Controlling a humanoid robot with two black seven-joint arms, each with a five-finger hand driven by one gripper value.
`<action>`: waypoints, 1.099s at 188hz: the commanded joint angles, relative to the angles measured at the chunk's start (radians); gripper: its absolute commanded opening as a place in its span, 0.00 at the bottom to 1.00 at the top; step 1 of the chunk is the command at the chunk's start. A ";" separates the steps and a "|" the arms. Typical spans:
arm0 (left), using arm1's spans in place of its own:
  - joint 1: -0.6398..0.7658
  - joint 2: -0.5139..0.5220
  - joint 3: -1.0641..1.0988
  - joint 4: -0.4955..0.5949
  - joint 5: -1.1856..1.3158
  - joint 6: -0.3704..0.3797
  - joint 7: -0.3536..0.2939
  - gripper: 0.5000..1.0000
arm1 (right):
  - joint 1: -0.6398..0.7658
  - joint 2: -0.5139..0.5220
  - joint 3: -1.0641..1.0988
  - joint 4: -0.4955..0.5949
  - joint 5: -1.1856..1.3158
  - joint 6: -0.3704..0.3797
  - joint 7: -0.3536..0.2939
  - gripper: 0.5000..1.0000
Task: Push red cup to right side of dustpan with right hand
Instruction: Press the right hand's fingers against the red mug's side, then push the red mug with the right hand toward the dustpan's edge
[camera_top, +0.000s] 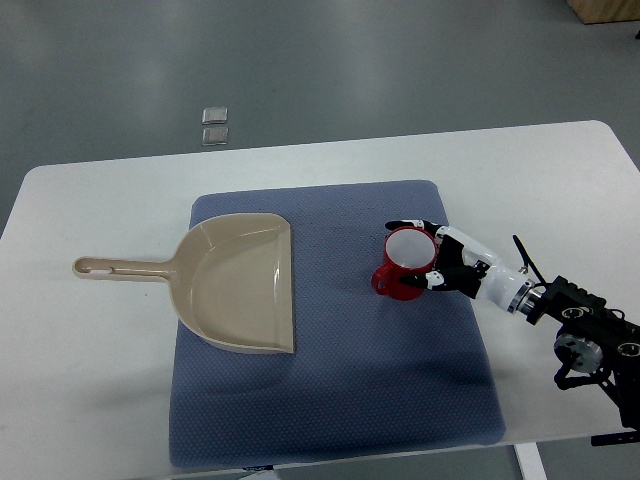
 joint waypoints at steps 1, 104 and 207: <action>0.000 0.000 0.000 0.000 -0.001 0.000 0.000 1.00 | 0.001 0.012 -0.002 -0.002 0.000 -0.008 0.000 0.87; 0.000 0.000 0.001 0.002 -0.001 0.000 0.000 1.00 | 0.016 0.073 -0.053 -0.005 0.000 -0.074 0.000 0.87; 0.000 0.000 0.001 0.000 0.000 0.000 0.000 1.00 | 0.060 0.171 -0.113 0.001 0.000 -0.136 0.000 0.87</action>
